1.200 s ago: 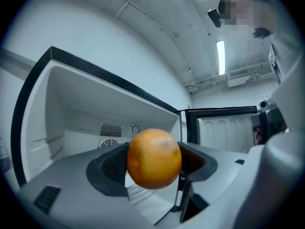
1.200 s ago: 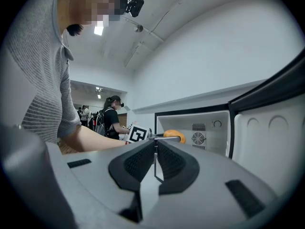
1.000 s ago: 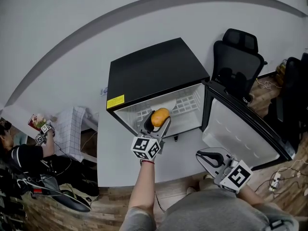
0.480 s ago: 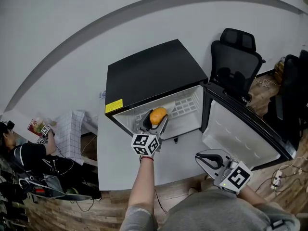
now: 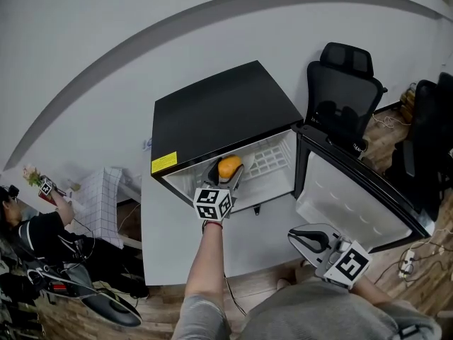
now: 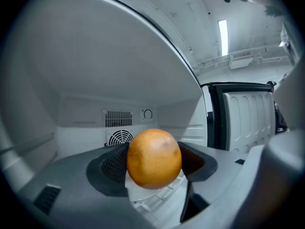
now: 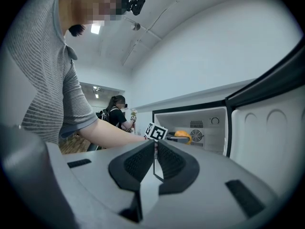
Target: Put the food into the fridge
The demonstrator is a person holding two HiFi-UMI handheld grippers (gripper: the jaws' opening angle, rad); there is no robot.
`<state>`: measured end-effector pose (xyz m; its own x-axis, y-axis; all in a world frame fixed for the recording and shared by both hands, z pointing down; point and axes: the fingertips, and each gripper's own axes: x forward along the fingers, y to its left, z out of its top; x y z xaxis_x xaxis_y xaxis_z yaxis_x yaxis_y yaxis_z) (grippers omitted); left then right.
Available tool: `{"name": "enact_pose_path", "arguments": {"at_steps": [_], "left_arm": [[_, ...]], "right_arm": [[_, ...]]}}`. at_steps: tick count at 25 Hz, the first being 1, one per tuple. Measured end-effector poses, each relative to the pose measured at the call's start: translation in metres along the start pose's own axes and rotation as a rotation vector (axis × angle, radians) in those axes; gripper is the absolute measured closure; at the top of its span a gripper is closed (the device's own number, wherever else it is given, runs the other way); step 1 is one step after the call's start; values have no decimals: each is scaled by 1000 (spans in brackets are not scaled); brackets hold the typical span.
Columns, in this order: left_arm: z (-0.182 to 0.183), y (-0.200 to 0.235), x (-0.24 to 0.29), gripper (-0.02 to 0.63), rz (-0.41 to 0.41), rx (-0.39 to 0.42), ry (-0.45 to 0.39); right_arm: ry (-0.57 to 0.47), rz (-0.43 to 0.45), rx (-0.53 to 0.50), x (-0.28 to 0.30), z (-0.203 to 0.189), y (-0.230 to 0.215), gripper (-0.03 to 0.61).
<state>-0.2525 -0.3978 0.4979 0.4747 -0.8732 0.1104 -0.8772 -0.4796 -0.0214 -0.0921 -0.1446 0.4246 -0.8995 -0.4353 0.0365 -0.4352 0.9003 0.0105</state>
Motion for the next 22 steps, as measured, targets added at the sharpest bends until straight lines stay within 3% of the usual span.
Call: {"name": "enact_pose_path", "arguments": {"at_steps": [11, 22], "left_arm": [[-4, 21, 31, 290, 17, 82, 100], [-30, 29, 53, 290, 56, 224, 278]], "right_arm": [[27, -14, -4, -10, -3, -2, 566], [26, -20, -13, -18, -3, 2, 566]]}}
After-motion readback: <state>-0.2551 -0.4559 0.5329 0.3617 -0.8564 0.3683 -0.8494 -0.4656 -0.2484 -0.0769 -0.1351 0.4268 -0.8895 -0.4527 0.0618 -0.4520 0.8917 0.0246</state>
